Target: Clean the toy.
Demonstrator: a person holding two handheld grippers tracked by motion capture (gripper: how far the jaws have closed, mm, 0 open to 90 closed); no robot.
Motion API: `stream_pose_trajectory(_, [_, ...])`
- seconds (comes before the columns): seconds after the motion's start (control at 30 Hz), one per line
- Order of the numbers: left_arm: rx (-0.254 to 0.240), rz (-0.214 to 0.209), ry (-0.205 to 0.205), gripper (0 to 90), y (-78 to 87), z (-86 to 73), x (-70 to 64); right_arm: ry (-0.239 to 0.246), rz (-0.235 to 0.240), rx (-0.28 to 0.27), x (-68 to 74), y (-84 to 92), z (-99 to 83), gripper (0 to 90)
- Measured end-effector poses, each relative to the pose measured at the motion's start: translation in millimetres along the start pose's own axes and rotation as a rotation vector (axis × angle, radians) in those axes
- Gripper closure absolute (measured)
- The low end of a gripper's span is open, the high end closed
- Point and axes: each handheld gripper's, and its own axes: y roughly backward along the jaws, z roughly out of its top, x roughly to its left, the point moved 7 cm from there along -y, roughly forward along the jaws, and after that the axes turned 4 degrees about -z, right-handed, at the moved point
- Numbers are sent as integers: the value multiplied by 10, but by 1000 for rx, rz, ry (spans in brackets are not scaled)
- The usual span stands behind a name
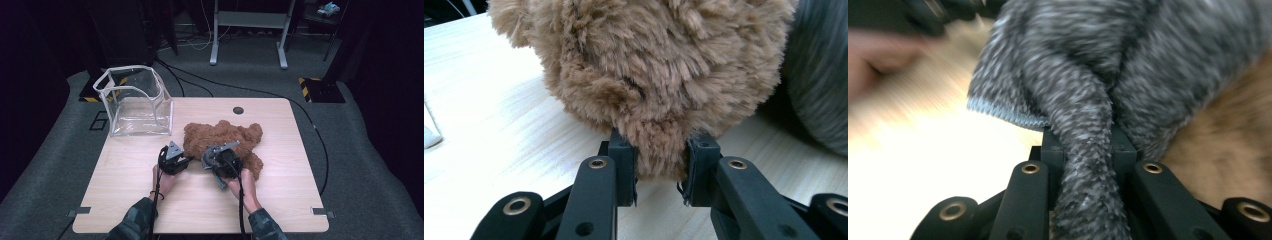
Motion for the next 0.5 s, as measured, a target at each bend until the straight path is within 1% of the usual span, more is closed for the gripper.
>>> stream_pose_trajectory(0.03, [1,0,-1,715,0,0,0,-5,-2,-26,-2,85,69,763])
stream_pose_trajectory(0.07, [1,1,-1,715,0,0,0,1,-12,-57,-16,170,150,763])
stream_pose_trajectory(0.1, [-3,2,-1,715,-3,1,0,4,-30,-94,-34,246,238,763])
stream_pose_trajectory(0.13, [-4,4,-1,715,-4,1,0,4,-44,-108,-51,322,313,762])
stream_pose_trajectory(0.2, [-3,5,-4,715,-4,2,3,16,-76,-149,-116,411,456,762])
stream_pose_trajectory(0.27, [-4,4,-1,715,-4,1,0,22,-125,-139,-197,411,525,763])
stream_pose_trajectory(0.3, [-3,5,-4,715,-3,1,3,24,-135,-120,-235,376,522,763])
stream_pose_trajectory(0.37, [-3,6,-6,715,-4,2,4,-1,-108,-85,-269,281,459,764])
stream_pose_trajectory(0.43, [-2,5,-9,716,-4,1,5,-5,-101,-44,-286,137,309,766])
stream_pose_trajectory(0.47, [6,3,-11,716,-1,-1,3,-14,-93,-34,-283,99,254,767])
stream_pose_trajectory(0.5, [6,5,-12,717,-2,-1,3,-24,-74,-20,-271,43,150,768])
